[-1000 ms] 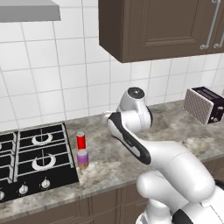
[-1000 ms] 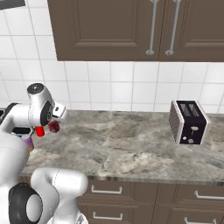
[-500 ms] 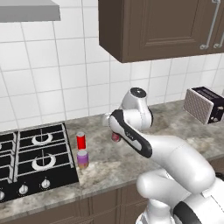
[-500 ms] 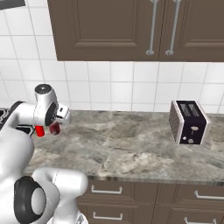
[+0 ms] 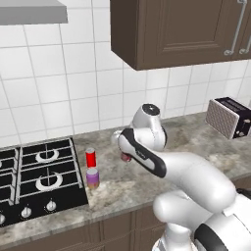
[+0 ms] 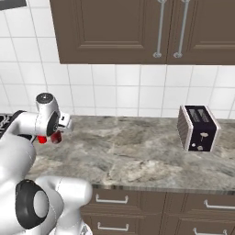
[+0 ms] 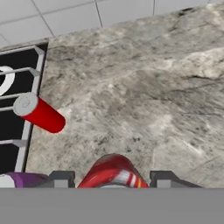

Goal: Four empty soda cans are scattered around the kitchen. Gather all the cans and cluster them next to the stove for recycling.

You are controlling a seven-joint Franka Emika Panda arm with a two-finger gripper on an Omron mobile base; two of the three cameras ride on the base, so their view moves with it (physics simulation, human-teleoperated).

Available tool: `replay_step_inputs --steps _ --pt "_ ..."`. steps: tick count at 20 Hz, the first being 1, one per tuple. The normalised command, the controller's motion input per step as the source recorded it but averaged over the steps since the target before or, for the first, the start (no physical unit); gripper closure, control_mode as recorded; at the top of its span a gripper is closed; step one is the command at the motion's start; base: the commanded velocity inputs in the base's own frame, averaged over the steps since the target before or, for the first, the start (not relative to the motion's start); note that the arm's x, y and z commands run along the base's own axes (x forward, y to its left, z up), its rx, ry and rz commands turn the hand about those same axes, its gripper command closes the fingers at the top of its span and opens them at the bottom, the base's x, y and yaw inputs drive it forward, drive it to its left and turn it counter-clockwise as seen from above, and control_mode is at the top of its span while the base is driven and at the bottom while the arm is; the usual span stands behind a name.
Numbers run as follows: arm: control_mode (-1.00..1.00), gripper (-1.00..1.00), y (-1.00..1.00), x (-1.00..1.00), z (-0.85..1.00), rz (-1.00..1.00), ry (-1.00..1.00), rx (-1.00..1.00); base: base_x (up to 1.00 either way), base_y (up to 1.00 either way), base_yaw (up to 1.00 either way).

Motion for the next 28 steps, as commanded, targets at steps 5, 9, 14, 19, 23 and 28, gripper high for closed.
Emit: replay_step_inputs --steps 5,9,14,19,23,28 --pt "-1.0 1.0 0.19 0.3 0.02 0.01 0.23 -0.03 0.0 0.0 0.0" --pt "-1.0 1.0 0.0 0.34 0.0 0.04 0.12 0.0 0.0 0.0 0.0" --pt "-1.0 1.0 0.12 0.1 -0.26 0.01 -0.05 0.0 0.0 0.0 0.0" --pt "-1.0 1.0 0.19 0.04 -0.24 0.0 -0.14 -0.03 0.0 0.0 0.0" --pt "-1.0 1.0 0.12 0.18 -0.14 0.0 -0.08 -0.03 0.0 0.0 0.0" --pt "-1.0 1.0 0.03 0.3 0.0 0.0 0.01 0.0 0.0 0.0 0.0"
